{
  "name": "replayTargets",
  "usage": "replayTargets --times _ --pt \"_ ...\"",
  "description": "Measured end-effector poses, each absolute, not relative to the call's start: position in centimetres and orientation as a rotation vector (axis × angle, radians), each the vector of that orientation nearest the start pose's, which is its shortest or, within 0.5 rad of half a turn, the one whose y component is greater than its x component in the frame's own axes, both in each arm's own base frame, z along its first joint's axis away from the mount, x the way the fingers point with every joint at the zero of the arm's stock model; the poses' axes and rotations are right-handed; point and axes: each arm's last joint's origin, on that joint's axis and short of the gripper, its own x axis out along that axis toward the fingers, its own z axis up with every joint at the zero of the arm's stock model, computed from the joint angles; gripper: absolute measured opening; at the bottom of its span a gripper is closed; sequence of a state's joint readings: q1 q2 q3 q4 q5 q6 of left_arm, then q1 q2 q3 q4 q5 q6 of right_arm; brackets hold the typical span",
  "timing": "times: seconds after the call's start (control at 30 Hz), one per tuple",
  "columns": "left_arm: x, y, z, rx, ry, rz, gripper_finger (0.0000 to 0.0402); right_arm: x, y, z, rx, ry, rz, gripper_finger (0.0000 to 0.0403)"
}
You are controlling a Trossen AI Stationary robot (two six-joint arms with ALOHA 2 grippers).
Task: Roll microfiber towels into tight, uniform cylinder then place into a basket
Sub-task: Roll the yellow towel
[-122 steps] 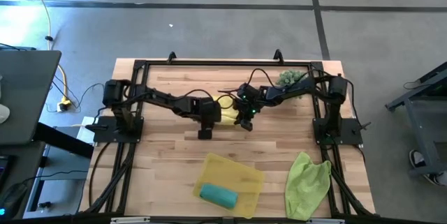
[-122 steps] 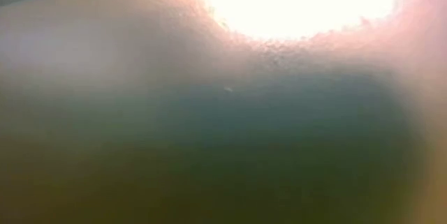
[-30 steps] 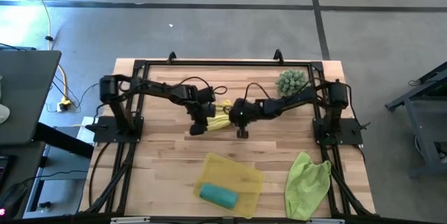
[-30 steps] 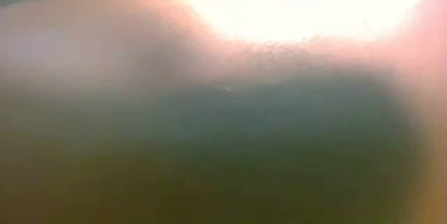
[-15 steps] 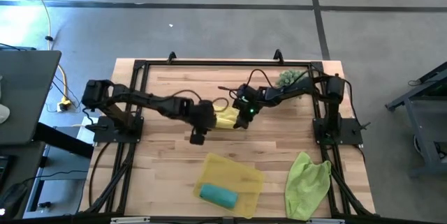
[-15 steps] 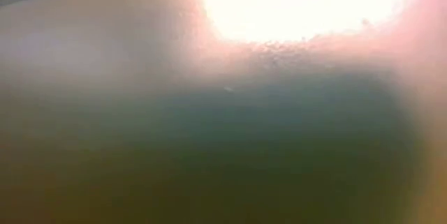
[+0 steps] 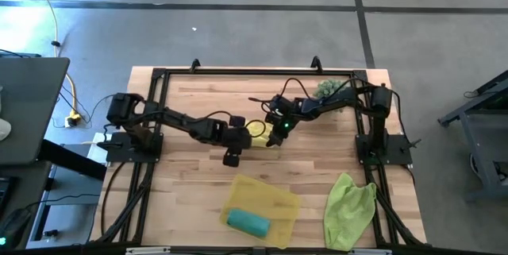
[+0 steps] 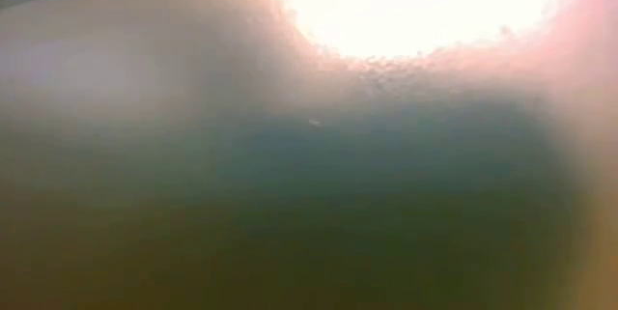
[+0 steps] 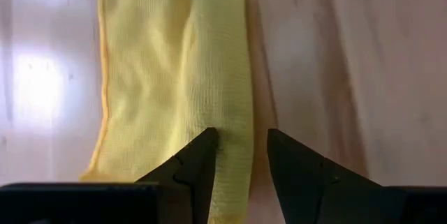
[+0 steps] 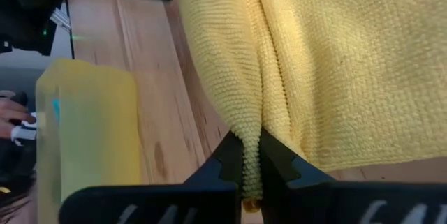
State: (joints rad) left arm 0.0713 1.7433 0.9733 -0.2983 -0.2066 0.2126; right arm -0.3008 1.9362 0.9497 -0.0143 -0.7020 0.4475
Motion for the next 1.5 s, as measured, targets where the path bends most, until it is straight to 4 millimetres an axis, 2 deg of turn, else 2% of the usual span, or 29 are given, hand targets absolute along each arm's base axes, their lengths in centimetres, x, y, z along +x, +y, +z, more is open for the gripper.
replayTargets --times 0.17,0.37,0.5,0.6,0.7,0.83,0.97,1.1,1.17,1.33,1.5 --pt "32.7 4.8 14.9 0.238 1.104 0.182 0.012 33.8 -8.5 10.3 0.882 0.966 0.159 0.0003" --pt "32.3 6.7 13.5 0.096 1.155 0.121 0.012 33.8 -8.6 10.3 0.853 0.961 0.144 0.0004" --pt "32.4 7.2 12.8 0.04 1.16 0.083 0.012 33.9 -8.6 10.3 0.798 0.953 0.159 0.0009" --pt "32.4 7.3 12.4 0.007 1.167 0.051 0.012 33.8 -8.6 10.2 0.723 0.941 0.195 0.0026" --pt "32.4 7.2 12.3 -0.021 1.169 0.043 0.012 33.9 -8.7 10.5 0.618 0.925 0.249 0.006" --pt "32.3 7.4 12.2 -0.066 1.171 0.046 0.012 34.0 -9.0 12.4 0.443 0.896 0.285 0.0106" --pt "32.0 7.7 12.0 -0.137 1.168 0.043 0.012 33.5 -9.1 16.1 0.191 0.947 0.195 0.0125" --pt "31.5 8.1 11.3 -0.219 1.121 0.062 0.012 32.7 -7.2 19.0 -0.14 1.001 0.091 0.0126" --pt "31.4 8.4 11.3 -0.265 1.112 0.059 0.012 32.6 -5.4 19.4 -0.243 0.97 0.115 0.0126" --pt "31.4 8.5 11.3 -0.258 1.106 0.059 0.012 33.0 -0.5 18.5 -0.375 0.853 0.206 0.0126" --pt "31.4 8.5 11.3 -0.257 1.105 0.062 0.012 33.0 2.1 17.3 -0.517 0.784 0.107 0.0126"
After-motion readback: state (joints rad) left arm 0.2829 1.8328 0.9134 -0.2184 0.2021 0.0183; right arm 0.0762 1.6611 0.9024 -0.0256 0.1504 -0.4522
